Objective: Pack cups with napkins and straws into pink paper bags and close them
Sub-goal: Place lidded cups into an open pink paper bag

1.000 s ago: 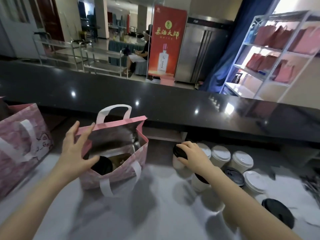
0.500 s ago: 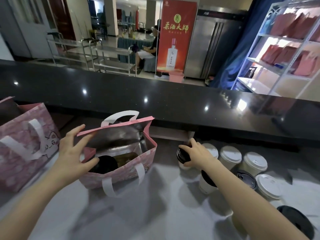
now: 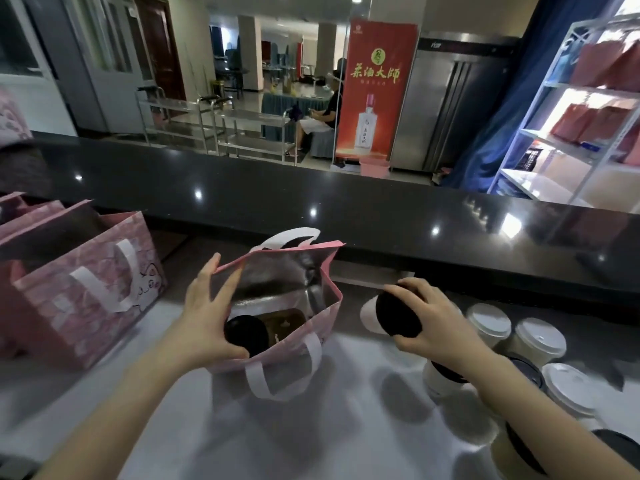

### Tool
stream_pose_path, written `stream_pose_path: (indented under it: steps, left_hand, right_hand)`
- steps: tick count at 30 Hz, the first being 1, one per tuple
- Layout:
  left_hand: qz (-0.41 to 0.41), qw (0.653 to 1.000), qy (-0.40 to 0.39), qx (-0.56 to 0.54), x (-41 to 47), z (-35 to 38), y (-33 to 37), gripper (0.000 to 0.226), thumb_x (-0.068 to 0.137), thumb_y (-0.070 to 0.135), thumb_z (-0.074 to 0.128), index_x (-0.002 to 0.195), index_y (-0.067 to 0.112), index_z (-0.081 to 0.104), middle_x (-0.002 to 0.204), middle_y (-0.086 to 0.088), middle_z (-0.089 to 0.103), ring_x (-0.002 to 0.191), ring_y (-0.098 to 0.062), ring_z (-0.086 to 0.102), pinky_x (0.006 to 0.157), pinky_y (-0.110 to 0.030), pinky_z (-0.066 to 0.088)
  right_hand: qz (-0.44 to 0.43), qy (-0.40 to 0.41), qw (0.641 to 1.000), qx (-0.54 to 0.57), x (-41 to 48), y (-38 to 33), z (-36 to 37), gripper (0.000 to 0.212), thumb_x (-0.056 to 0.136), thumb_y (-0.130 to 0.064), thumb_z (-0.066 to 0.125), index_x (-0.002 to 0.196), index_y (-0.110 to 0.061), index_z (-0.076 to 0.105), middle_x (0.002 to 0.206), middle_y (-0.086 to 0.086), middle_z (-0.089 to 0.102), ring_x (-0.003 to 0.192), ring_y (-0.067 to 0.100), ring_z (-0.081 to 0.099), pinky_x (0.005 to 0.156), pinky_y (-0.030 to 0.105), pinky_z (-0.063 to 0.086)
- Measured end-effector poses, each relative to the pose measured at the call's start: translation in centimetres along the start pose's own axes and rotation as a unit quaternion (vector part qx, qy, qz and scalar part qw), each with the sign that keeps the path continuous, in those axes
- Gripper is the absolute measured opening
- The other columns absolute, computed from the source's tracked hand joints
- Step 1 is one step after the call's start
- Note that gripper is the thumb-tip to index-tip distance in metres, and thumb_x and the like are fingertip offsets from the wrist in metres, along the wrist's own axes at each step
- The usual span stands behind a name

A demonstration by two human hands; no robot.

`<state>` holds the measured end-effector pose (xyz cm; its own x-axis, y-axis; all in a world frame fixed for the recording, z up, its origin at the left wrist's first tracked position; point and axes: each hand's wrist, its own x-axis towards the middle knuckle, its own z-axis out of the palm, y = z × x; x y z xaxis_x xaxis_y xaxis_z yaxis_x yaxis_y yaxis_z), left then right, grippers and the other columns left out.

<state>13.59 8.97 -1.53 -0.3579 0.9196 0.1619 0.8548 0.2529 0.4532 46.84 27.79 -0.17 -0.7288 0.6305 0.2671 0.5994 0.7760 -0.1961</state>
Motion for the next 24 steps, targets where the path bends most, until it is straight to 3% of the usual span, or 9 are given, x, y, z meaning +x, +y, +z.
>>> stream_pose_path:
  steps: [5,9,11,16,21,24]
  left_hand:
    - [0.006,1.0,0.001,0.025,-1.0,0.2,0.9,0.139,0.05,0.044,0.088,0.152,0.038,-0.005,0.145,0.021,-0.04,0.145,-0.017,-0.012,0.108,-0.035,0.037]
    - [0.009,0.999,0.01,0.039,-1.5,0.0,1.2,0.141,0.047,0.048,0.087,0.149,0.042,-0.011,0.149,0.015,-0.028,0.143,-0.017,-0.008,0.103,-0.036,0.045]
    - [0.004,0.998,0.015,0.061,-1.6,-0.1,1.3,0.143,0.046,0.049,0.087,0.148,0.043,-0.014,0.15,0.011,-0.022,0.142,-0.02,-0.005,0.098,-0.036,0.05]
    - [0.02,0.998,0.025,0.062,-1.8,-0.2,1.4,0.144,0.047,0.047,0.087,0.148,0.043,-0.016,0.151,0.007,-0.014,0.143,-0.021,0.001,0.09,-0.037,0.055]
    - [0.023,0.997,0.022,0.07,-2.2,-0.2,1.3,0.142,0.049,0.05,0.085,0.147,0.042,-0.017,0.151,0.007,-0.017,0.143,-0.021,-0.002,0.084,-0.037,0.057]
    - [0.023,0.997,0.021,0.067,-2.4,-0.3,0.8,0.147,0.047,0.046,0.087,0.142,0.048,-0.025,0.151,0.01,-0.022,0.144,-0.021,-0.001,0.082,-0.037,0.057]
  right_hand:
    - [-0.069,0.09,0.992,0.055,-1.0,-4.4,-5.5,0.077,0.06,-0.025,0.077,0.133,-0.028,0.052,0.134,-0.003,0.043,0.121,0.02,0.046,0.093,0.041,0.048]
    - [-0.14,0.091,0.98,0.109,0.1,-8.0,-7.3,0.075,0.063,-0.034,0.071,0.135,-0.031,0.049,0.134,-0.006,0.04,0.123,0.02,0.045,0.096,0.04,0.047]
    - [-0.164,0.069,0.975,0.132,1.2,-9.9,-6.7,0.076,0.066,-0.038,0.072,0.136,-0.034,0.045,0.134,-0.008,0.038,0.125,0.019,0.043,0.097,0.039,0.047]
    - [-0.187,-0.001,0.98,0.069,4.6,-13.8,-1.8,0.076,0.065,-0.03,0.077,0.134,-0.034,0.047,0.136,-0.006,0.039,0.125,0.017,0.037,0.087,0.041,0.052]
    - [-0.151,-0.119,0.981,-0.028,8.3,-14.5,2.9,0.077,0.068,-0.029,0.076,0.136,-0.037,0.04,0.14,-0.004,0.034,0.124,0.024,0.038,0.088,0.04,0.051]
    - [-0.12,-0.144,0.981,-0.052,9.3,-13.8,5.1,0.074,0.07,-0.03,0.076,0.135,-0.035,0.042,0.138,-0.001,0.036,0.123,0.028,0.041,0.092,0.039,0.049]
